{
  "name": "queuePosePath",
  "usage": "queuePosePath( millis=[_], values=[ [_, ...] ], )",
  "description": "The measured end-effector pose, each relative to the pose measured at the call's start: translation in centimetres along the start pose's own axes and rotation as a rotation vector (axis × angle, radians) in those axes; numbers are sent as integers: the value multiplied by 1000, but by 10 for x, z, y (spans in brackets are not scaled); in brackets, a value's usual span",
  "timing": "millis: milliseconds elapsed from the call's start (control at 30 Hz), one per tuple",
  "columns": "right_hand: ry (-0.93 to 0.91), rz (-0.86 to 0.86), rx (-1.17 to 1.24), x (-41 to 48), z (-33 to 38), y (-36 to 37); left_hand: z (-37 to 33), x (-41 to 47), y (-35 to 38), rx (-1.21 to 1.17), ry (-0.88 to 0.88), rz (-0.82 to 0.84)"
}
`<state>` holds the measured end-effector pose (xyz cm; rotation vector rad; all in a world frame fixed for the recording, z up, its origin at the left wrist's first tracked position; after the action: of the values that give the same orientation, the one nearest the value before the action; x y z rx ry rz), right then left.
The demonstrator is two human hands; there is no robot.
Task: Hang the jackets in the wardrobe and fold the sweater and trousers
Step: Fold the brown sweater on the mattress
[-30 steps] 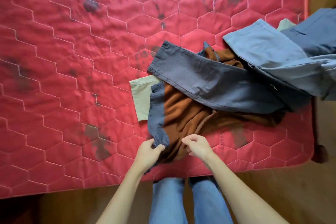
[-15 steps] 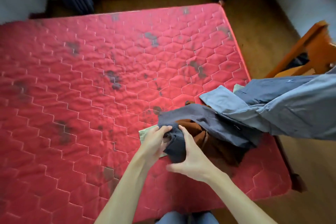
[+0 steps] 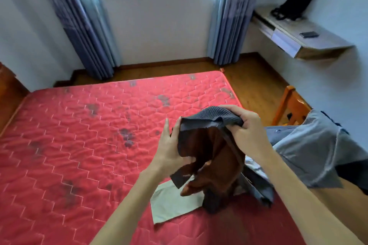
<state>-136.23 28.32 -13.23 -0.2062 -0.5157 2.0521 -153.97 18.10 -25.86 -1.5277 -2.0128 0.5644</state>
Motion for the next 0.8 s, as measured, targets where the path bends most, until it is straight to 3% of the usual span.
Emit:
queuePosePath(
  millis=[100, 200, 300, 433, 600, 733, 800],
  values=[
    [-114, 65, -22, -5, 44, -35, -5, 29, -15, 163, 127, -129],
    [-207, 101, -9, -13, 77, -68, -10, 51, -38, 39, 300, -77],
    [-221, 78, 139, -17, 97, -91, -26, 49, -62, 50, 390, -25],
    [-228, 72, 389, -33, 110, -106, -65, 22, -109, 182, 516, -137],
    [-167, 2, 350, -45, 115, -117, -93, -34, -186, 413, 374, -178],
    [-150, -70, 287, -53, 102, -113, -114, -91, -228, 755, 335, -448],
    [-126, -99, 243, -52, 92, -102, -123, -114, -242, 840, 326, -491]
  ],
)
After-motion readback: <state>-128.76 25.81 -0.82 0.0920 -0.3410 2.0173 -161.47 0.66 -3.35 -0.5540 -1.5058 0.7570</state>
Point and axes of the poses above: each hand's wrist, its own x-axis towards the middle knuckle, its own y-axis out of the palm, z = x × y, the point moved 3 cm from there along x, towards the middle knuckle, and after that the axes turned 15 degrees about y, right-handed, at the moved point
